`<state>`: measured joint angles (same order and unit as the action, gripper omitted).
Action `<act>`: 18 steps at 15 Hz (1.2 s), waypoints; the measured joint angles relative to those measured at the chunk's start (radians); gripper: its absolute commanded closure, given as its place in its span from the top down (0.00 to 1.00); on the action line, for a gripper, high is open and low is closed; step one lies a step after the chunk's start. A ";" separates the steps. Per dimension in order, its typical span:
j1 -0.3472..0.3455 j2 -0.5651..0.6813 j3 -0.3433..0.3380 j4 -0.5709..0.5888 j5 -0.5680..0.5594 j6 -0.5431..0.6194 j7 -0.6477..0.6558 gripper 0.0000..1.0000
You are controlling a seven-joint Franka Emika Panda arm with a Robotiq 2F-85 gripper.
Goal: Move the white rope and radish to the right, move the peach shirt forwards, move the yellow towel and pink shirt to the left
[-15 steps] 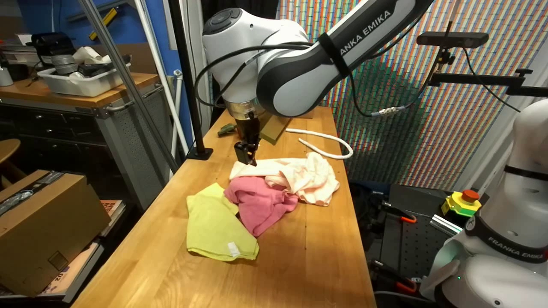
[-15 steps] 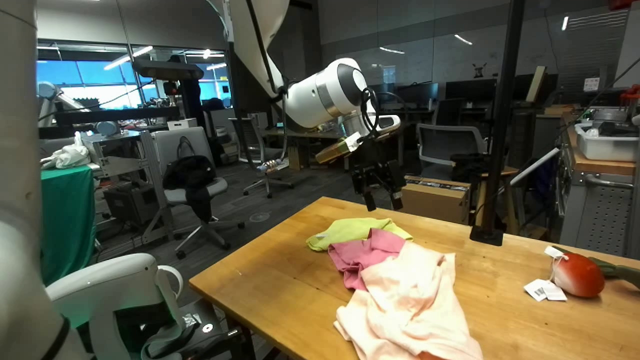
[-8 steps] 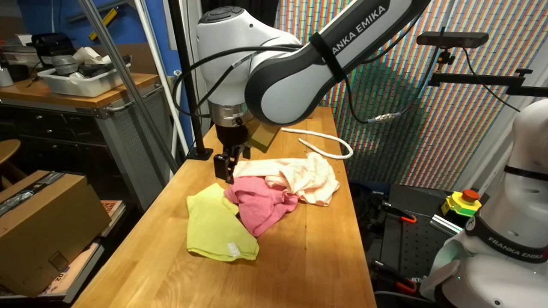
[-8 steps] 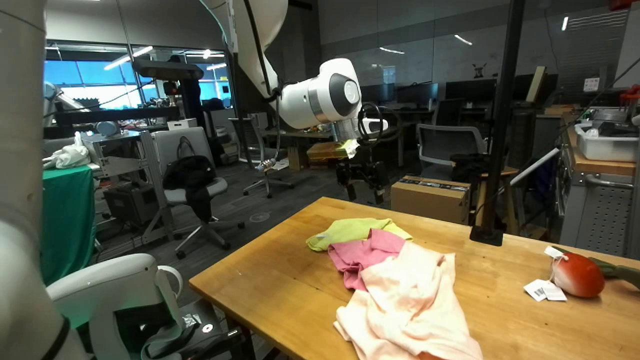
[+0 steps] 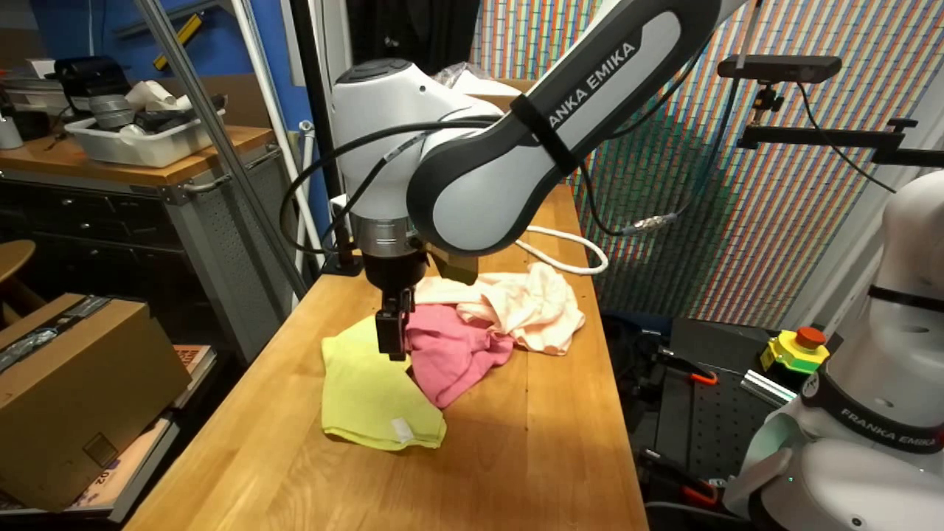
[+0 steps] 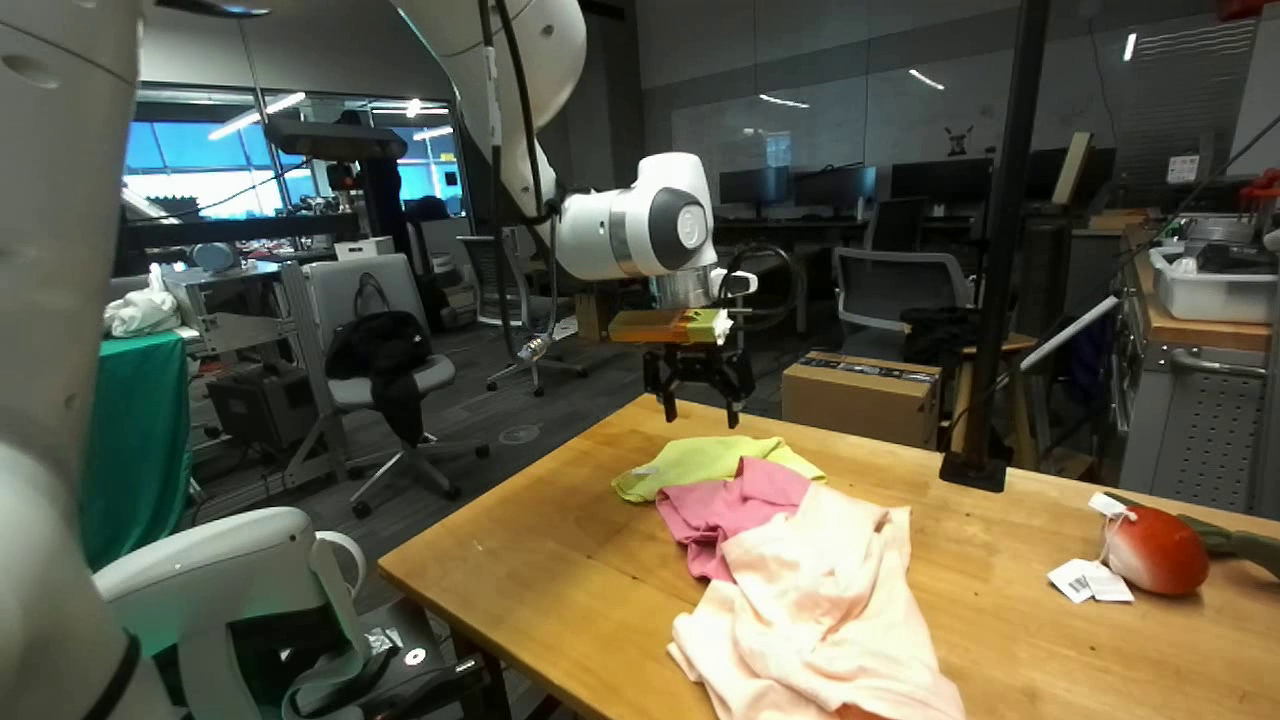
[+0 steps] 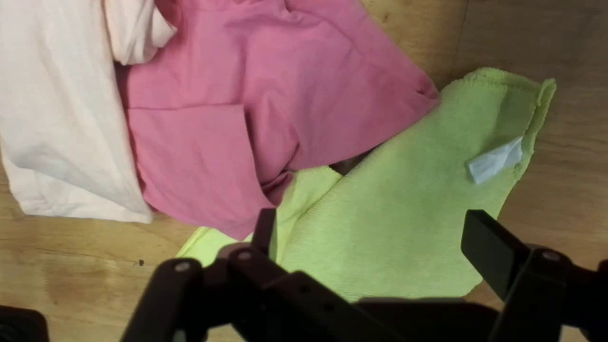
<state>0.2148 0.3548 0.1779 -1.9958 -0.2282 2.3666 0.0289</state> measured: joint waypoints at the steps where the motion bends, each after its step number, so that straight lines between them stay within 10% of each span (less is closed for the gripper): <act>1: 0.003 0.013 0.000 0.001 -0.003 0.000 -0.023 1.00; 18: 0.061 0.163 -0.047 0.111 -0.176 0.063 -0.052 1.00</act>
<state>0.2757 0.5173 0.1311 -1.8845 -0.4043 2.4299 -0.0231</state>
